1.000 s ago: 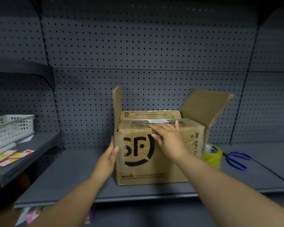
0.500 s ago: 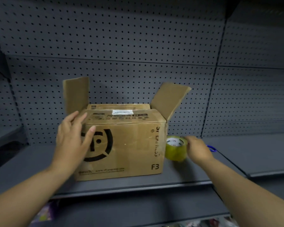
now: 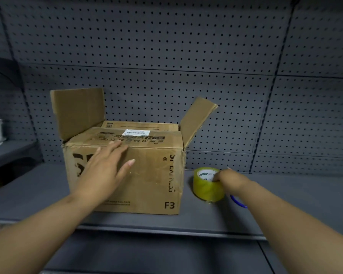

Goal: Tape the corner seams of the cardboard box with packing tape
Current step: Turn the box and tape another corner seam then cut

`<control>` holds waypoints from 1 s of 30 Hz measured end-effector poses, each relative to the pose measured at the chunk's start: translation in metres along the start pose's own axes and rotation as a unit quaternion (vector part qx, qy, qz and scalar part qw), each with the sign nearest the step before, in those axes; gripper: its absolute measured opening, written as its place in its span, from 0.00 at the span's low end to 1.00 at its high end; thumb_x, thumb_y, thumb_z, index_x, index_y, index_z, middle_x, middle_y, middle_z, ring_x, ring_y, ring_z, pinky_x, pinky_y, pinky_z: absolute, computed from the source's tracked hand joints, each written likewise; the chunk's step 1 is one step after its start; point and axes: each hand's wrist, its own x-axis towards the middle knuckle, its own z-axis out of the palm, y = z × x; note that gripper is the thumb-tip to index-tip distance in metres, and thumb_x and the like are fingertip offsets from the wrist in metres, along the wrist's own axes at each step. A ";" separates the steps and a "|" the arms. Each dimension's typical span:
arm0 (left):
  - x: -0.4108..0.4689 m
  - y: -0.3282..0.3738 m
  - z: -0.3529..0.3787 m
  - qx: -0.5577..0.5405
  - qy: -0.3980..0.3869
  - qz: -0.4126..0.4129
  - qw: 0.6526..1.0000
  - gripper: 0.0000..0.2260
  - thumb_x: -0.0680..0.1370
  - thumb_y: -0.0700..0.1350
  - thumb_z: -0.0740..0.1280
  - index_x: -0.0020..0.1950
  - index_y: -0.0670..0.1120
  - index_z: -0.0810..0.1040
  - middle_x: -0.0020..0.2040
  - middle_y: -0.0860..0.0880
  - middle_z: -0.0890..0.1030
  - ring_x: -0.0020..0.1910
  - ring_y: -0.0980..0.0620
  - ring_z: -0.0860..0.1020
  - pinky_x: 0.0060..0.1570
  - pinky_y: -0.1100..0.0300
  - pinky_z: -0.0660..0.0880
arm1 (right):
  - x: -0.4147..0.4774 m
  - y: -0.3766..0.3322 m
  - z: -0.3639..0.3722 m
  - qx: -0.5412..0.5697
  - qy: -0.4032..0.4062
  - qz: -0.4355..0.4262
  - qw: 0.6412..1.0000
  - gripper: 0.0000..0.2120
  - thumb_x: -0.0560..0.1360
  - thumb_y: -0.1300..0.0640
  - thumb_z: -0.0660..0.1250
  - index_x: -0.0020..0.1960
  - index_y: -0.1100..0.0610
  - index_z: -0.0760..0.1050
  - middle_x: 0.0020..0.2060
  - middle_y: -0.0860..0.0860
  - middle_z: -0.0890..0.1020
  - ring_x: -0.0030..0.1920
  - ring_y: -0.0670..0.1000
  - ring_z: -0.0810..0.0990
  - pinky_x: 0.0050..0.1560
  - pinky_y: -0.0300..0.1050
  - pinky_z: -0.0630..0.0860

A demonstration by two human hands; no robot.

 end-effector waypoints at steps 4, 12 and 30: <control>-0.004 0.027 -0.003 -0.044 0.007 -0.002 0.999 0.27 0.76 0.59 0.54 0.72 0.48 0.65 0.75 0.48 0.61 0.74 0.49 0.58 0.73 0.52 0.52 | -0.040 0.016 0.000 0.259 0.124 -0.003 0.958 0.11 0.76 0.56 0.63 0.55 0.59 0.75 0.48 0.57 0.77 0.48 0.55 0.74 0.44 0.42 0.64; -0.011 0.110 -0.019 -0.179 -0.069 0.116 0.974 0.27 0.77 0.57 0.60 0.74 0.50 0.61 0.73 0.53 0.64 0.71 0.55 0.61 0.67 0.64 0.56 | -0.168 -0.001 -0.022 0.631 0.206 -0.092 0.743 0.06 0.77 0.60 0.63 0.42 0.55 0.76 0.39 0.53 0.80 0.39 0.51 0.78 0.42 0.44 0.74; -0.100 0.037 -0.130 -0.261 0.063 0.151 0.951 0.06 0.76 0.40 0.65 0.40 0.45 0.74 0.38 0.58 0.69 0.38 0.63 0.69 0.39 0.75 0.64 | -0.299 -0.197 -0.041 0.661 0.284 -0.180 0.670 0.08 0.78 0.52 0.60 0.48 0.53 0.77 0.42 0.49 0.81 0.43 0.47 0.78 0.45 0.42 0.75</control>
